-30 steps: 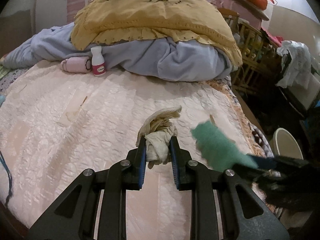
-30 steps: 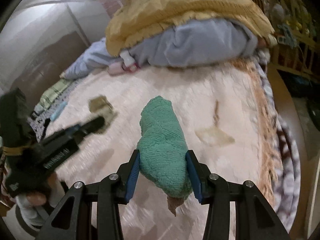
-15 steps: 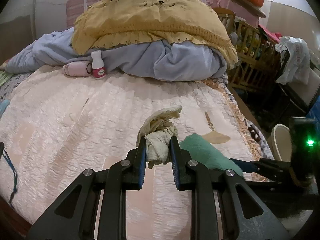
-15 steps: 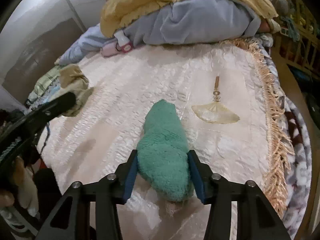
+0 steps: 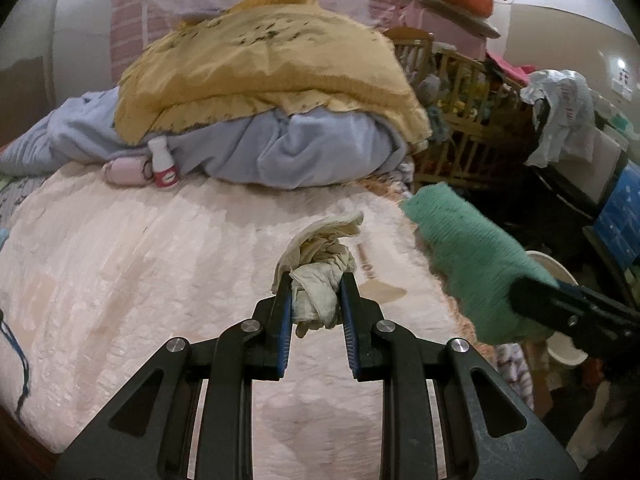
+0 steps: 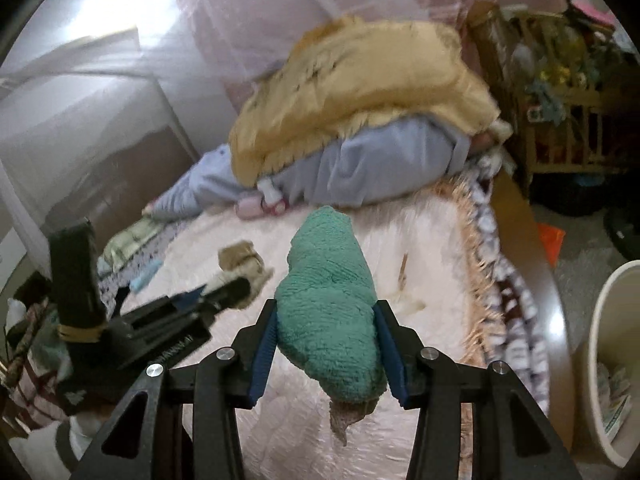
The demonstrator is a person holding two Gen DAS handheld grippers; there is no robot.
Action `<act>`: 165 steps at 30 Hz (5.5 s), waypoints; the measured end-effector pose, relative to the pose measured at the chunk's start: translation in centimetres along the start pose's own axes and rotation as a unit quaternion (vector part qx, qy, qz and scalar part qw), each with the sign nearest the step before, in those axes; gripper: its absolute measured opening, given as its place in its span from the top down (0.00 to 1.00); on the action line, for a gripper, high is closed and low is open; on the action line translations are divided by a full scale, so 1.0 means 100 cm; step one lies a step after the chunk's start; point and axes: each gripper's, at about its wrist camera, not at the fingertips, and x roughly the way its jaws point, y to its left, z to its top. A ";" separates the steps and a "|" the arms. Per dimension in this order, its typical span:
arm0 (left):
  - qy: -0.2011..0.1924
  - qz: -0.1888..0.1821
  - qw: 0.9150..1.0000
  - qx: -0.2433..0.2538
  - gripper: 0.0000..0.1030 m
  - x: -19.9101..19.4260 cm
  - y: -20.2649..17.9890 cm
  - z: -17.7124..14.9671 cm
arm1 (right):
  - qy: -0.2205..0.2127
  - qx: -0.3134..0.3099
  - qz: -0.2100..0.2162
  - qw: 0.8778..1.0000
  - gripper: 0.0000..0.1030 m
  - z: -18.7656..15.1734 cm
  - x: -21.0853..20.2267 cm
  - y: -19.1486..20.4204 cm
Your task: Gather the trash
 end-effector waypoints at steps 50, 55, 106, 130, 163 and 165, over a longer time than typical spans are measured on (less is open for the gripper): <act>0.057 -0.160 0.979 0.114 0.81 0.067 -0.226 0.021 | -0.099 0.123 -0.173 0.972 0.56 -0.017 -0.145 -0.156; 0.076 -0.171 0.975 0.117 0.81 0.078 -0.240 0.017 | -0.099 0.133 -0.188 0.968 0.56 -0.022 -0.152 -0.169; 0.095 -0.207 0.965 0.132 0.42 0.096 -0.275 -0.010 | -0.081 0.161 -0.290 0.940 0.38 -0.055 -0.158 -0.225; -0.049 -0.164 0.978 0.121 0.42 -0.006 -0.211 0.014 | -0.144 0.057 -0.319 0.935 0.31 -0.024 -0.178 -0.120; -0.101 -0.150 0.978 0.105 0.42 -0.051 -0.194 0.017 | -0.190 0.014 -0.342 0.920 0.24 -0.017 -0.200 -0.064; -0.098 -0.150 0.978 0.103 0.42 -0.049 -0.194 0.017 | -0.189 0.015 -0.344 0.920 0.24 -0.017 -0.200 -0.065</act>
